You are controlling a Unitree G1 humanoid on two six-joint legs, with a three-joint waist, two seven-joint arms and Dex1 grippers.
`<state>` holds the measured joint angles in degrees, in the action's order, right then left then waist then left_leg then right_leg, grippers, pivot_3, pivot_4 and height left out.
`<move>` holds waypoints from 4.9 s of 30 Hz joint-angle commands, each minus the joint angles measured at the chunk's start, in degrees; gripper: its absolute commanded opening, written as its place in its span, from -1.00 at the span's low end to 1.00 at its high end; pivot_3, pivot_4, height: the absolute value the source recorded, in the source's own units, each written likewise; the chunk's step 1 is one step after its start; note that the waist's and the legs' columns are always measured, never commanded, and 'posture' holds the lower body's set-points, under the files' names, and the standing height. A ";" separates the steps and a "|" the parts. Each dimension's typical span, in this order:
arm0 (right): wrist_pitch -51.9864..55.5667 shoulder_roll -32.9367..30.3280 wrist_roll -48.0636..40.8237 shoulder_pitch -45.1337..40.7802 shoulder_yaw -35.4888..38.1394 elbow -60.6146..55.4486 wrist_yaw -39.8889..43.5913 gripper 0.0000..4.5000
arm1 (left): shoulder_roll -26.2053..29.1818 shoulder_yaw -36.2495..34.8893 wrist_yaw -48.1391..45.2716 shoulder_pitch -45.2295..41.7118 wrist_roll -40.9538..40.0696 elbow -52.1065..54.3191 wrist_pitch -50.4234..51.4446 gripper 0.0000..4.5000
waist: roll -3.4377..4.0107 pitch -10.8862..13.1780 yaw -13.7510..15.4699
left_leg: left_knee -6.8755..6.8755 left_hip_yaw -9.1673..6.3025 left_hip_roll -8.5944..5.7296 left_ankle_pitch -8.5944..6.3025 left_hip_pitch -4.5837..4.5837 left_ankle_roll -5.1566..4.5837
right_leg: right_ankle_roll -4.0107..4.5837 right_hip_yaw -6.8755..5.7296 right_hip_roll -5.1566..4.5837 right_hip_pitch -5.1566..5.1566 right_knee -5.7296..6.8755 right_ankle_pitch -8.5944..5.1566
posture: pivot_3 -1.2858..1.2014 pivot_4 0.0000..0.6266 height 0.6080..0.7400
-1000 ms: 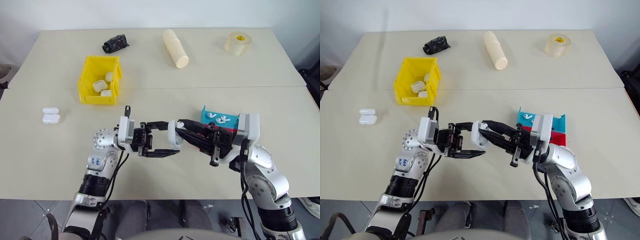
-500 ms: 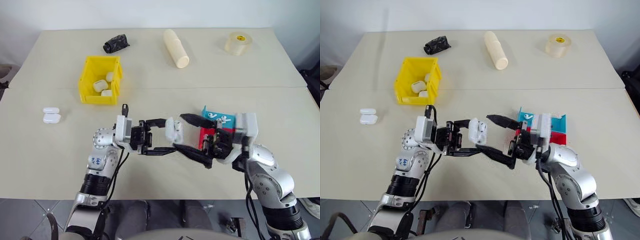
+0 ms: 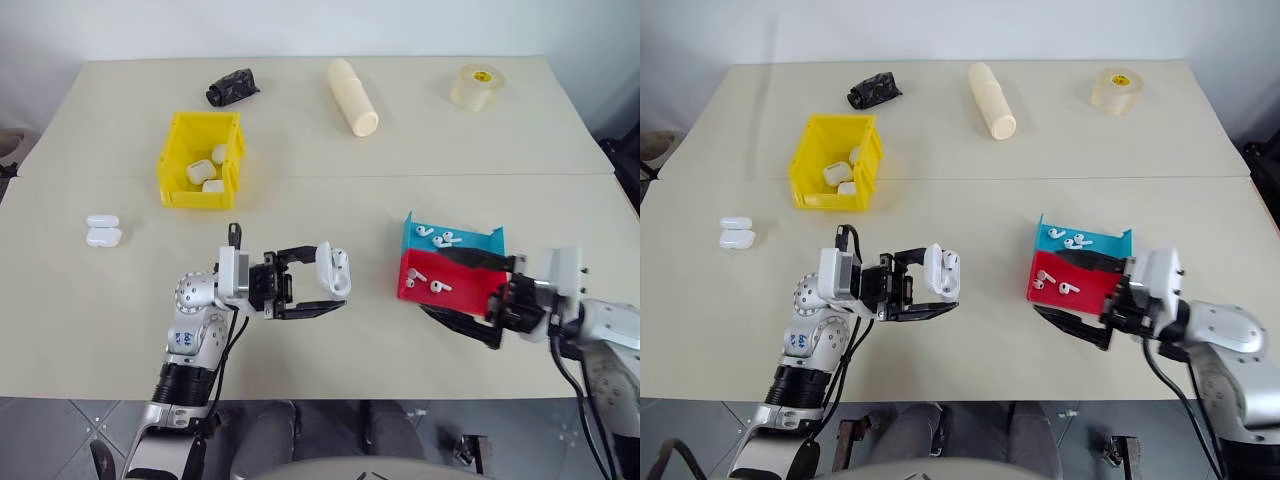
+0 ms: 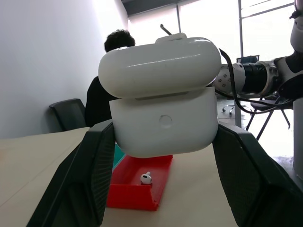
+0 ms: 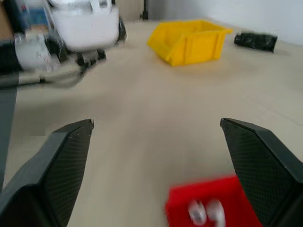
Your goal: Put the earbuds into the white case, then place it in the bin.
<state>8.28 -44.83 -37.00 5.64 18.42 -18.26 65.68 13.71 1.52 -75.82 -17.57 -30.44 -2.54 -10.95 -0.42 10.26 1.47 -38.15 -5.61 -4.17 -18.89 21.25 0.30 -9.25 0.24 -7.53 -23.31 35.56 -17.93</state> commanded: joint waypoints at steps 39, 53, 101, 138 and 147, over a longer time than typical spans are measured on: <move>-5.30 -4.81 43.00 -60.70 -37.33 60.67 11.33 0.99 | -0.95 3.36 9.79 2.68 0.00 8.05 0.71 0.22 | 0.08 -0.01 -0.33 | -0.03 0.05 0.15 0.01 0.22 0.04 | -0.01 -0.01 -0.10 -0.25 -0.05 0.00 | 0.03 -0.52 1.00; -6.35 -1.93 46.84 -62.90 -37.62 64.55 15.52 -0.03 | -0.59 3.25 10.63 2.40 -0.02 8.43 0.71 0.22 | 0.09 -0.02 -0.42 | -0.07 0.03 0.19 0.02 0.21 0.05 | -0.01 -0.02 -0.09 -0.23 -0.03 0.00 | 0.03 -0.52 1.00; 37.05 16.79 -16.34 -30.63 -1.89 -4.11 -11.72 -0.70 | 0.29 1.56 12.18 -0.76 -1.55 7.38 2.96 0.22 | 0.11 0.00 -0.05 | -0.13 -0.09 0.22 0.00 0.21 0.09 | 0.00 -0.03 -0.11 -0.21 0.07 0.01 | 0.03 -0.52 1.00; 28.74 28.40 -23.95 -15.94 -16.72 -11.50 -28.33 -0.70 | -1.50 0.72 13.69 -4.95 -2.16 6.20 8.55 0.22 | 0.11 -0.02 -0.31 | -0.04 -0.13 0.19 0.02 0.18 0.09 | 0.01 -0.01 -0.02 -0.23 0.09 0.00 | 0.03 -0.52 1.00; 27.09 28.33 -22.79 -16.10 -17.98 -9.93 -27.76 -0.70 | -1.84 0.65 13.28 -5.13 -1.88 5.70 7.87 0.22 | 0.11 -0.02 -0.31 | -0.03 -0.12 0.19 0.02 0.17 0.08 | 0.01 -0.01 -0.03 -0.22 0.08 0.00 | 0.03 -0.52 1.00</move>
<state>34.85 -16.21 -60.78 -10.95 1.75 -28.83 37.81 12.67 2.66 -62.26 -21.27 -30.99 1.14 -1.39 -0.31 10.24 1.16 -38.19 -5.73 -3.98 -18.88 21.43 0.38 -9.24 0.23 -7.56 -23.53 35.64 -17.93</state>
